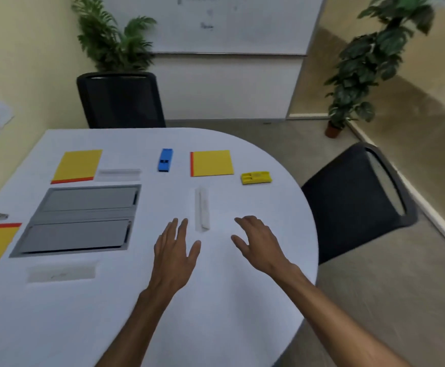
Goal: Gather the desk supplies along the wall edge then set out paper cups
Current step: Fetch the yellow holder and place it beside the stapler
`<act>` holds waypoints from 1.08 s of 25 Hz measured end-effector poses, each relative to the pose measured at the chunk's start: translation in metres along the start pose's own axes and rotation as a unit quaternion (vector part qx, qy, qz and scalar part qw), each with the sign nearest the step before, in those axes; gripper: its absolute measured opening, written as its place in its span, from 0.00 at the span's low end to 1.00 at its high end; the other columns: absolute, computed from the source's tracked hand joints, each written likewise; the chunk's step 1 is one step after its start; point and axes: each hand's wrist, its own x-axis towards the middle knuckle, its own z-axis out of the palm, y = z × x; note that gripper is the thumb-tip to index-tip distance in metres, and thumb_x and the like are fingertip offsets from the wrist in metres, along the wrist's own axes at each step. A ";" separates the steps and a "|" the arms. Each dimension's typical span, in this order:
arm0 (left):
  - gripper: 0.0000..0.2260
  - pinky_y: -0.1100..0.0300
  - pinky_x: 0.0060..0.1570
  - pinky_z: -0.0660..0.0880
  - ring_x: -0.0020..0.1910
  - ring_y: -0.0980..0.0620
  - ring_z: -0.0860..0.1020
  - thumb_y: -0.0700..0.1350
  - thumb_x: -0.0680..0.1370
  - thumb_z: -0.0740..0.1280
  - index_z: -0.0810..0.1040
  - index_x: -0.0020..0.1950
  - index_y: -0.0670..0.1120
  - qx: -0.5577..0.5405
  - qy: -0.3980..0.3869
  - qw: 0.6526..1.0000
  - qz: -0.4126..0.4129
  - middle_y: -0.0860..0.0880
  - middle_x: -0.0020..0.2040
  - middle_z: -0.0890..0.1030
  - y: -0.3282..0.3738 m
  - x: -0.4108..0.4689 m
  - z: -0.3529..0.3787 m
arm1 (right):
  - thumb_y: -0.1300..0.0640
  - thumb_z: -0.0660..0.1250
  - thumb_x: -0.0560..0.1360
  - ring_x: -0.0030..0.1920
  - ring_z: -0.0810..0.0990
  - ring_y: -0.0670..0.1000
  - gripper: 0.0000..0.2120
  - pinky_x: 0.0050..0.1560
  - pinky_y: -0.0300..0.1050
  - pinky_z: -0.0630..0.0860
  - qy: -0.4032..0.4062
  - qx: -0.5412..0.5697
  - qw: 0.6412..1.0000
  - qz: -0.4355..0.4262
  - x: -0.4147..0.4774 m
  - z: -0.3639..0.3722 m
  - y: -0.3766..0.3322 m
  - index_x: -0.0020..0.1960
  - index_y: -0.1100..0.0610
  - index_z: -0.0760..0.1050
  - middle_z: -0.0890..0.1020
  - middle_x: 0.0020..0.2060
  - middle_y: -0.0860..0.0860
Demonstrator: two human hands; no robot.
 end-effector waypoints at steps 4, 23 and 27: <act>0.30 0.49 0.76 0.51 0.80 0.47 0.54 0.55 0.82 0.61 0.56 0.81 0.47 0.010 -0.006 1.000 0.025 0.46 0.81 0.56 0.091 -0.039 0.055 | 0.46 0.60 0.82 0.70 0.69 0.53 0.25 0.69 0.49 0.66 0.030 0.015 0.999 0.025 -0.066 -0.052 0.082 0.76 0.53 0.64 0.69 0.72 0.52; 0.27 0.45 0.77 0.57 0.79 0.49 0.60 0.58 0.80 0.63 0.62 0.78 0.55 0.045 -0.081 0.971 0.222 0.51 0.80 0.60 0.381 -0.015 0.227 | 0.49 0.63 0.80 0.69 0.70 0.52 0.26 0.68 0.53 0.68 0.148 -0.004 0.973 0.178 -0.177 -0.216 0.347 0.75 0.55 0.65 0.70 0.69 0.51; 0.27 0.45 0.77 0.57 0.79 0.50 0.58 0.58 0.81 0.62 0.62 0.79 0.54 0.032 -0.077 0.974 0.208 0.51 0.80 0.60 0.414 0.036 0.260 | 0.46 0.62 0.81 0.69 0.70 0.52 0.26 0.68 0.53 0.68 0.140 0.001 0.974 0.178 -0.130 -0.241 0.404 0.76 0.54 0.65 0.70 0.69 0.50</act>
